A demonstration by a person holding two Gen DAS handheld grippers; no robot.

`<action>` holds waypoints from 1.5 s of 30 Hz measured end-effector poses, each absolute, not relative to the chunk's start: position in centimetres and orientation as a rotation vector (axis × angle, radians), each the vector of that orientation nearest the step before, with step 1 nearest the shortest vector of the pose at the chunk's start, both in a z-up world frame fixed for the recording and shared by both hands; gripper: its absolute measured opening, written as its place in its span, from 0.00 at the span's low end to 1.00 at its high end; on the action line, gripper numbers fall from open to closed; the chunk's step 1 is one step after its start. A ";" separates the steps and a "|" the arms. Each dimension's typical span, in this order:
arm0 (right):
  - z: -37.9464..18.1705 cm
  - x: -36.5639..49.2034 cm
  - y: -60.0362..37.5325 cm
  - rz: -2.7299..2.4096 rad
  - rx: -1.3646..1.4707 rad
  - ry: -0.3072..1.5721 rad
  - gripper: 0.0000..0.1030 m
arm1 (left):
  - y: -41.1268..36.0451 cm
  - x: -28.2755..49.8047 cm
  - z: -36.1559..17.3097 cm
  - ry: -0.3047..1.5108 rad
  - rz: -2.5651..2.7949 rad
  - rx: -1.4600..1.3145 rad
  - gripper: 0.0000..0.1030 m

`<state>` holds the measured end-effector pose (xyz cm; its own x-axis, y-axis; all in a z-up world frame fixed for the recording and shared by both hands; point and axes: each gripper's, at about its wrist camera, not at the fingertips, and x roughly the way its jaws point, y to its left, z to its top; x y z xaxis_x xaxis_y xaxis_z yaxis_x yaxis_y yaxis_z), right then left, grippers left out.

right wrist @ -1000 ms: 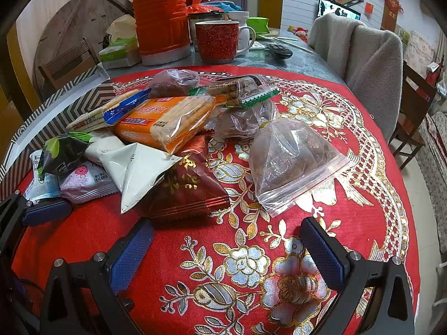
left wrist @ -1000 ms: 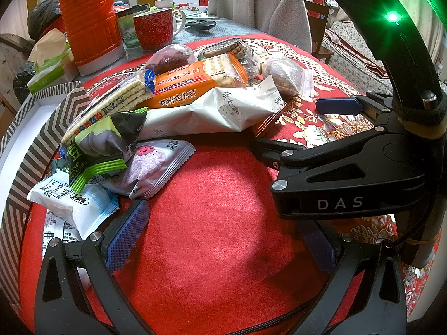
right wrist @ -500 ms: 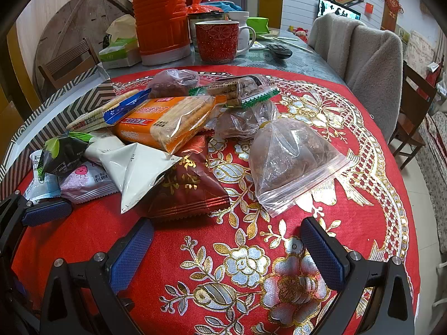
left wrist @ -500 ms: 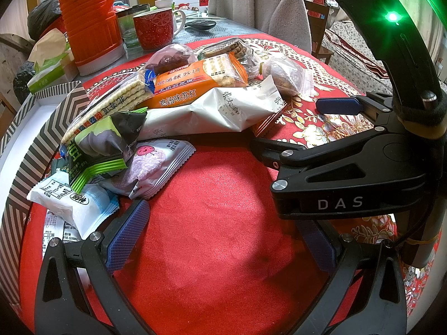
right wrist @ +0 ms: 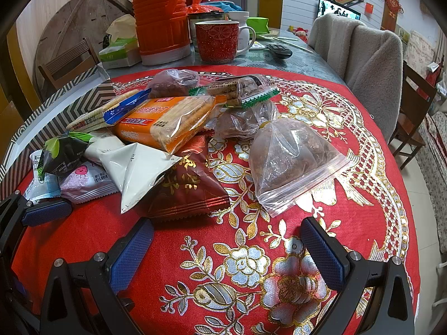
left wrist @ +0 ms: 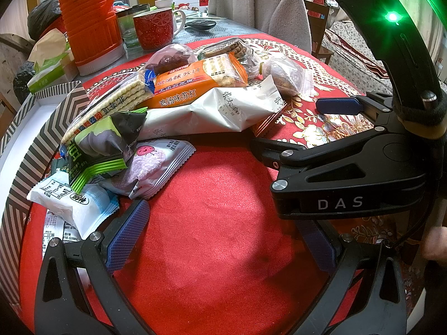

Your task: Organize snacks

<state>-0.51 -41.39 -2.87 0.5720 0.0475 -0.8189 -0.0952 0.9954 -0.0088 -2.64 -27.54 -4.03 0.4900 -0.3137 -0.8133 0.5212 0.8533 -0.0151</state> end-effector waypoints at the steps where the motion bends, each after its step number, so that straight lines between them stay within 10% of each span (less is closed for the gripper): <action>1: -2.9 -0.5 -41.4 0.084 -0.054 0.958 1.00 | -27.5 -2.6 -4.0 0.930 -0.513 0.247 1.00; 25: -2.9 -0.4 -41.5 0.086 -0.056 0.959 1.00 | -27.0 -3.3 -3.7 0.926 -0.532 0.239 0.99; 37: -1.2 -4.6 -41.1 0.147 0.041 0.875 0.99 | -13.7 -11.1 4.0 0.557 -0.654 0.150 0.99; 45: 0.8 -7.1 -43.1 0.170 0.191 0.717 0.99 | -10.3 -3.3 0.3 0.762 -0.637 0.029 0.99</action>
